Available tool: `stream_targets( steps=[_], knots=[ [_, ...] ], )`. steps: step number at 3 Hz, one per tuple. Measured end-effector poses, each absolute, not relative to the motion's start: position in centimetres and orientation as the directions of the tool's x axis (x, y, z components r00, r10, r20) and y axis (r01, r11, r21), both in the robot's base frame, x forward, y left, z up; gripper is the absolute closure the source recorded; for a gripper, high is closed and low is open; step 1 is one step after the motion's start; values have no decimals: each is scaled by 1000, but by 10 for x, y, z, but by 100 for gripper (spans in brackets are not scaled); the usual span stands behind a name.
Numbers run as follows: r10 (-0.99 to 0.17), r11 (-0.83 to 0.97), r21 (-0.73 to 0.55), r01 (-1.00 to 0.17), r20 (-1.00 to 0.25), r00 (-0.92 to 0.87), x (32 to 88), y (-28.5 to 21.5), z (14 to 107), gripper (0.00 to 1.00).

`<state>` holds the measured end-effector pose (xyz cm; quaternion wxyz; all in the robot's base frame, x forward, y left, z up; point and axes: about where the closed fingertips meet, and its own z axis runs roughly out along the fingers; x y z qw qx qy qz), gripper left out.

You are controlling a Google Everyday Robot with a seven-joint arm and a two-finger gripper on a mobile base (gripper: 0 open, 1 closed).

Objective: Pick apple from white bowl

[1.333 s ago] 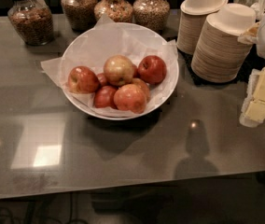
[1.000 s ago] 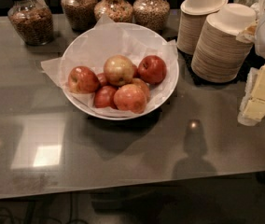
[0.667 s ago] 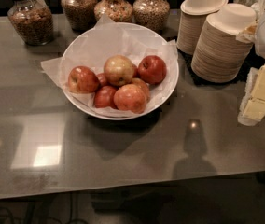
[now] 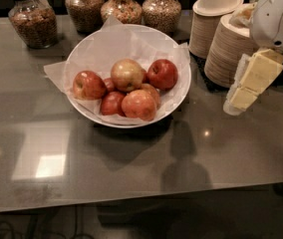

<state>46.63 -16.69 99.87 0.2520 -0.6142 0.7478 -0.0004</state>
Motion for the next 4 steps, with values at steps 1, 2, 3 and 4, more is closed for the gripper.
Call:
stream_targets(
  steps=[1,2,3,4],
  knots=[
    [-880,220,-335,-916,-474,-38,475,-134,1022,5],
    [-839,199,-333,-922,-544,15,480,-115,1036,17],
    [-800,159,-332,-930,-596,76,491,-96,1041,15],
    [-776,105,-345,-933,-615,140,505,-76,1039,13]
  ],
)
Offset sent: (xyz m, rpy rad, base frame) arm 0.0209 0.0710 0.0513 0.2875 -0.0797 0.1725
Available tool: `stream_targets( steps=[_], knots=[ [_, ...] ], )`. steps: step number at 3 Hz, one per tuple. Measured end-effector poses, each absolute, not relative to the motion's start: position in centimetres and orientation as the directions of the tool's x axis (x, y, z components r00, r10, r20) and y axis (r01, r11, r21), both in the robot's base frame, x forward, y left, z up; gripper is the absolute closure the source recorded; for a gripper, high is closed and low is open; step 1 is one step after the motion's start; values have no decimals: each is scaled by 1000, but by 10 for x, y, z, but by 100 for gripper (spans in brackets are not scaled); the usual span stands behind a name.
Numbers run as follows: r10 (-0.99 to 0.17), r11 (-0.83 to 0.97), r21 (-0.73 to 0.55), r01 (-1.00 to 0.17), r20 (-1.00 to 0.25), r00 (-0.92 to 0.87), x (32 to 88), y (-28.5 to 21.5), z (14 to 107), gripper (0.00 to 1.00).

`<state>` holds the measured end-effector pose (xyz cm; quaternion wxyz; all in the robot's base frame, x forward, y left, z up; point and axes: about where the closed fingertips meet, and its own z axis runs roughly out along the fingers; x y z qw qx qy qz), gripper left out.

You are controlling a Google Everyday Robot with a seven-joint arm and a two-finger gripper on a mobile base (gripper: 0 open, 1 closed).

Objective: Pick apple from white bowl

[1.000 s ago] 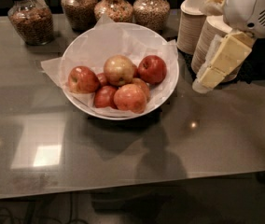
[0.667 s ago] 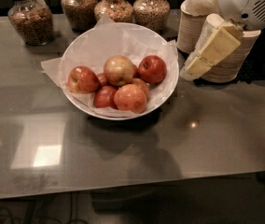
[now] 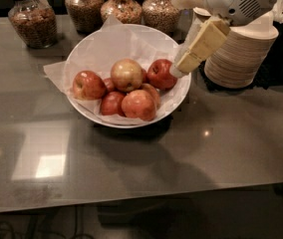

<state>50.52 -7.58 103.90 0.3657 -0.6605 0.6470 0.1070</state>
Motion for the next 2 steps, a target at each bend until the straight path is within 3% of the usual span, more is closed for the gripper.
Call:
stream_targets(
  steps=[1,2],
  knots=[
    [-775,40,-336,-941,-605,184,523,-54,1023,12],
    [-774,36,-335,-942,-605,185,523,-52,1021,0]
  ],
)
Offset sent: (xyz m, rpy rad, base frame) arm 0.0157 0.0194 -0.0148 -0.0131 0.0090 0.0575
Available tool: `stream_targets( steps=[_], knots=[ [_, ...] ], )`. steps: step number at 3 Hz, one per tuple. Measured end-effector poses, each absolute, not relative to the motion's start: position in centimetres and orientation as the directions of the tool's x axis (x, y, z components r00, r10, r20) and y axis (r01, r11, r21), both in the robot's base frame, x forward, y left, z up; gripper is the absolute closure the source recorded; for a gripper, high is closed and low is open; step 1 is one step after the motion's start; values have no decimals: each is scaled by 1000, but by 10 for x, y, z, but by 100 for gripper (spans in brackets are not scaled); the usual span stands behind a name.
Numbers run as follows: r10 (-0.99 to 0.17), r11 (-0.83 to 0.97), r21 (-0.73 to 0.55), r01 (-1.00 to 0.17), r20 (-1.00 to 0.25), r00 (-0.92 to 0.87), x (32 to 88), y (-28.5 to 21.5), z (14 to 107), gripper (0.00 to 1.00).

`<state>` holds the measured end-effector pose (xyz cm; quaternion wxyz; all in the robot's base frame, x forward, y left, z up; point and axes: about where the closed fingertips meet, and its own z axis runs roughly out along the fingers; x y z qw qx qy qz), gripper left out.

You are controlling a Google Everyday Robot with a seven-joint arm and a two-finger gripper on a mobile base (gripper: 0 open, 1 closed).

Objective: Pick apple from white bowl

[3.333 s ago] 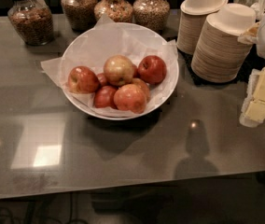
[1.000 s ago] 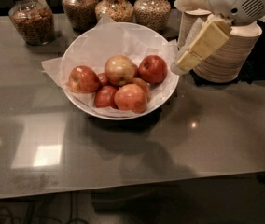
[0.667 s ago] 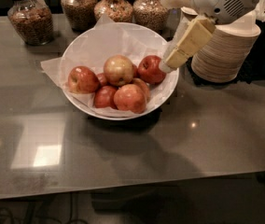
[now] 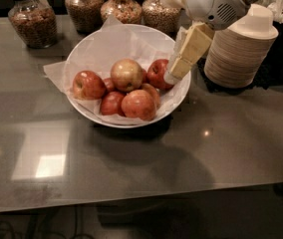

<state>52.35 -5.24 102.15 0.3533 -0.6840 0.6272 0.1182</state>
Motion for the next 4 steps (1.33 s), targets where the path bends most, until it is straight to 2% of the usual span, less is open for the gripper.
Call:
stream_targets(
  steps=[2,3,4],
  knots=[
    [-737,93,-329,-940,-658,157,524,-41,1003,3],
    [-718,106,-307,-946,-682,141,530,-32,985,19],
    [-706,101,-298,-949,-694,143,537,-24,975,17]
  ],
)
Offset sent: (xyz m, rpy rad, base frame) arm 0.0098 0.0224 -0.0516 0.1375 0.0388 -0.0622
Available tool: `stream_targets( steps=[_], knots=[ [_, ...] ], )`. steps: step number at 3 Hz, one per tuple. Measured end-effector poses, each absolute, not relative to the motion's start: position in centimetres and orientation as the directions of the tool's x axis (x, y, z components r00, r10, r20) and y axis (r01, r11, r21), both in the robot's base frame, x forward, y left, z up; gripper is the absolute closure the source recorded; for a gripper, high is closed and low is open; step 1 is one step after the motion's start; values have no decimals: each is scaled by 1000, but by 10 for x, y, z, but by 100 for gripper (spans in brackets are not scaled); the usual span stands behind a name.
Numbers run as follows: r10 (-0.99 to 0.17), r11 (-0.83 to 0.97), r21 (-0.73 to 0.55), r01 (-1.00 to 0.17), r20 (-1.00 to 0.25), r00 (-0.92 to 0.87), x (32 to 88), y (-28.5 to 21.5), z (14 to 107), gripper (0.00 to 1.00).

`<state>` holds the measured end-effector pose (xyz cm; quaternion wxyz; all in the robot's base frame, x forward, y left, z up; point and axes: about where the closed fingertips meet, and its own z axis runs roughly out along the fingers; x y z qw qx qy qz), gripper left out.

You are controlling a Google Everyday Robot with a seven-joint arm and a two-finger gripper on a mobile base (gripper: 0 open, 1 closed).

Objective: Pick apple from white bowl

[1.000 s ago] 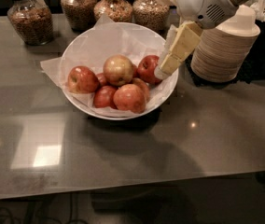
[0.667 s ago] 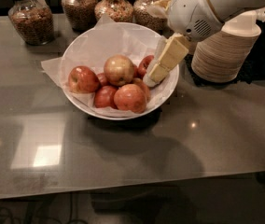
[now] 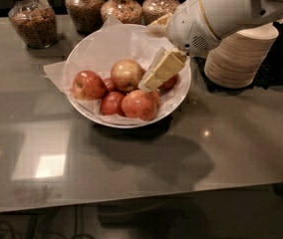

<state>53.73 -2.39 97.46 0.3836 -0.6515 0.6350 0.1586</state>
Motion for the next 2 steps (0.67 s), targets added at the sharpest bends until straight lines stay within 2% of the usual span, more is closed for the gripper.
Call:
stream_targets(
  steps=[2],
  knots=[
    [-699,90,-298,-950,-698,153,545,-17,971,12]
  ],
)
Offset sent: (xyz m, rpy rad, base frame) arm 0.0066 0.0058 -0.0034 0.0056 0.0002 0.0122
